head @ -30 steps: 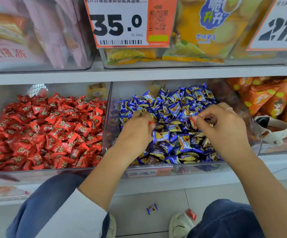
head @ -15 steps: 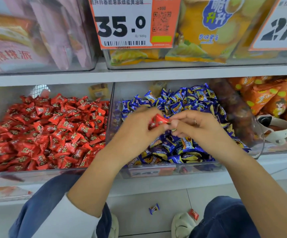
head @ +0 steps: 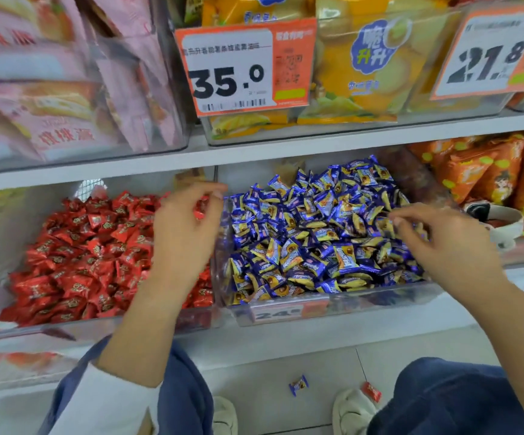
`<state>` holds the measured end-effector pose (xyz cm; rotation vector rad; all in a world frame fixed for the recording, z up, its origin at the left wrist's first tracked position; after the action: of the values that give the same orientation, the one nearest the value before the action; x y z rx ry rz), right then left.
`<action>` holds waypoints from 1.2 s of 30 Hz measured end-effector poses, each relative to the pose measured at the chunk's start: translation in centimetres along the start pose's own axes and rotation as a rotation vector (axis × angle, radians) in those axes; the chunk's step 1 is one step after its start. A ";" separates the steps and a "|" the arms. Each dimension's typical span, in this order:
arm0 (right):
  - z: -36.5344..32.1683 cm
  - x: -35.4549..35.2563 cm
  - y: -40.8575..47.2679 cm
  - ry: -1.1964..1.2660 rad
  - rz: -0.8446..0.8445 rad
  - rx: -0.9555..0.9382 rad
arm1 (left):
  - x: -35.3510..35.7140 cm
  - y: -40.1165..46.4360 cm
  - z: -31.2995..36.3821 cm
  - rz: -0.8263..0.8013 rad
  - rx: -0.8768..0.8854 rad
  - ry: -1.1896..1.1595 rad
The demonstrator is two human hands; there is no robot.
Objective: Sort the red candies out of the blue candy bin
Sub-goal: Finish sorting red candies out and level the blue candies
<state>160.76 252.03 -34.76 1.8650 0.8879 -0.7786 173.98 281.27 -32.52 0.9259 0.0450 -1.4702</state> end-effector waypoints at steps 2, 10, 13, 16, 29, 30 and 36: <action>1.8 -2.1 -0.4 -0.038 0.105 0.113 | 3.1 -1.5 4.2 -0.121 0.186 -0.046; 8.2 -3.2 -2.5 -0.191 -0.125 0.484 | 20.4 -5.9 11.4 -1.261 0.545 0.063; 8.1 -1.4 -2.6 -0.203 -0.224 0.438 | 22.5 -6.6 10.7 -1.252 0.772 0.252; 8.4 -0.8 -2.1 -0.257 -0.251 0.390 | 23.4 -7.4 10.0 -1.147 0.955 0.585; 8.3 -0.9 -1.9 -0.203 -0.255 0.307 | 17.7 3.2 1.6 -0.938 0.484 1.010; 8.3 -0.9 -1.9 -0.204 -0.255 0.308 | 16.6 3.4 0.9 -0.980 0.444 1.133; 8.2 -0.8 -1.9 -0.204 -0.247 0.295 | 16.6 -2.4 7.9 -1.165 0.896 0.739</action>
<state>157.52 245.00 -38.21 1.9033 0.9200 -1.2879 170.72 263.74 -37.66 2.4160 0.5869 -2.1262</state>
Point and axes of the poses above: each hand's wrist, its own y-axis towards the middle knuckle, its own x-axis out of the palm, z = x × y, the point moved 6 cm from there along y, towards the middle knuckle, and after that the axes turned 2 degrees about y, right-handed, at the moved point
